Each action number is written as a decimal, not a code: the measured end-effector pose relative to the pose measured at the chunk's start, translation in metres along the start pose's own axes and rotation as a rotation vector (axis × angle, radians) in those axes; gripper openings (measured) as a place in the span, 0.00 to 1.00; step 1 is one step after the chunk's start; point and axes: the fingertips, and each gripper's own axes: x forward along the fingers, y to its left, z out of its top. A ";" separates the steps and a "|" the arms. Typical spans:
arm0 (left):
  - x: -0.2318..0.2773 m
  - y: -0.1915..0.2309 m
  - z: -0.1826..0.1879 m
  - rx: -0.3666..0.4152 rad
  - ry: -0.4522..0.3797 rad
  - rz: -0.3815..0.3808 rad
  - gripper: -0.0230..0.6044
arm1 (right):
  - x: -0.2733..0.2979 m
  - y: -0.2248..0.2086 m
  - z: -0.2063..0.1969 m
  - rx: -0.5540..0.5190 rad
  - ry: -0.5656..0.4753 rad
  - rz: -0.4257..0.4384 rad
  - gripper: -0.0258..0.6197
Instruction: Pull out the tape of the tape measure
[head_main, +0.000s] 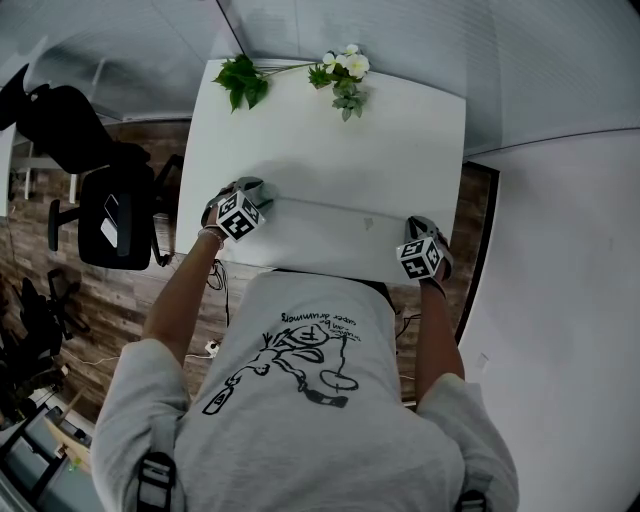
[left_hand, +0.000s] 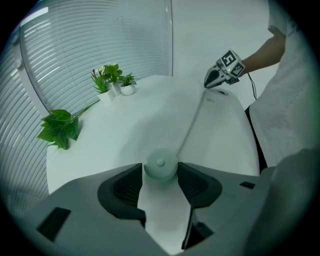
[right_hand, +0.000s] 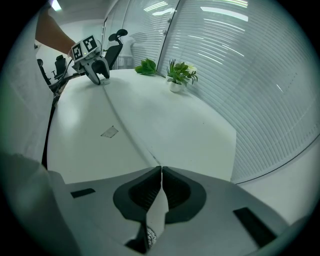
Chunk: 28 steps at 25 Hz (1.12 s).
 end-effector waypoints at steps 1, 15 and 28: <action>-0.001 0.000 0.000 -0.002 0.000 0.000 0.41 | 0.000 0.000 -0.001 0.004 0.002 0.002 0.07; -0.004 0.000 -0.002 -0.024 -0.005 0.028 0.41 | -0.002 0.004 -0.005 0.036 0.010 0.024 0.13; -0.044 -0.002 -0.013 -0.179 -0.096 0.111 0.39 | -0.033 0.006 0.014 0.134 -0.085 0.008 0.13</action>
